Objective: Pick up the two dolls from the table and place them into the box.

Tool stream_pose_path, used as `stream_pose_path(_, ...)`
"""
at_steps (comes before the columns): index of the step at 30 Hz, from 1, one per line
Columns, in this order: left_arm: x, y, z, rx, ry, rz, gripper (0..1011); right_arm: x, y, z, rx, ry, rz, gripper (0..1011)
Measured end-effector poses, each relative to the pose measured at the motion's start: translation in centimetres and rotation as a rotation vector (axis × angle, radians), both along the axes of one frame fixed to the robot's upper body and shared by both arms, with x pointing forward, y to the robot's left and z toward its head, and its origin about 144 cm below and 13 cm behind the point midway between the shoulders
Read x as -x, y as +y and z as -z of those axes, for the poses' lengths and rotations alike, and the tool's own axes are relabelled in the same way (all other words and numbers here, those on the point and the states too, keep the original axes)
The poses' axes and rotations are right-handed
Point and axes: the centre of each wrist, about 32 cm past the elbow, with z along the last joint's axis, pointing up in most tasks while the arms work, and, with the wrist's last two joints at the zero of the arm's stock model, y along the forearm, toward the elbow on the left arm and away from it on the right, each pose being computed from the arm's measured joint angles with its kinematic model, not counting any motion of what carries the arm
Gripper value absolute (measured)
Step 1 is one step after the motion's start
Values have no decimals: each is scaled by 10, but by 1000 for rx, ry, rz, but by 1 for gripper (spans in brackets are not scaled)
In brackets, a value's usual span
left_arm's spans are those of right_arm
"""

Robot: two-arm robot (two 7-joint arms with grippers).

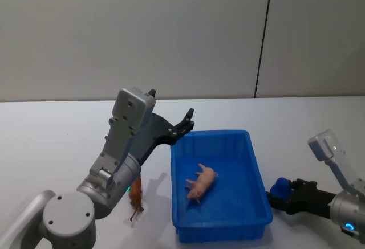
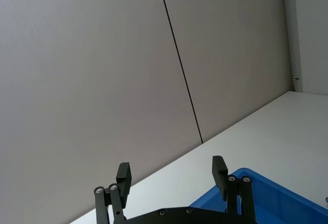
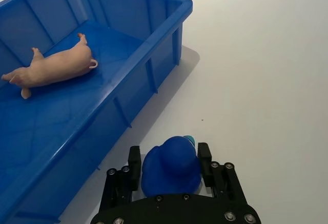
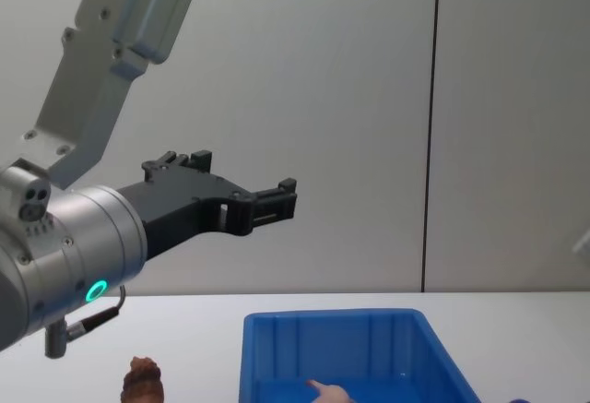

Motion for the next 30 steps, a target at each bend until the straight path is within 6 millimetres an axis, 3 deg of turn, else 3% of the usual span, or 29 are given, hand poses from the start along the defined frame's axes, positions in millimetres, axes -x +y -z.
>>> stream_pose_path(7,0,0,0,0,0,0,1001,0,0,0,1,2,0,533)
stream_pose_path(19,0,0,0,0,0,0,1001,1,-1,-1,3,-11,1,451)
stream_pose_path(30,0,0,0,0,0,0,1001,2,0,-16,-4,-125,-4,383)
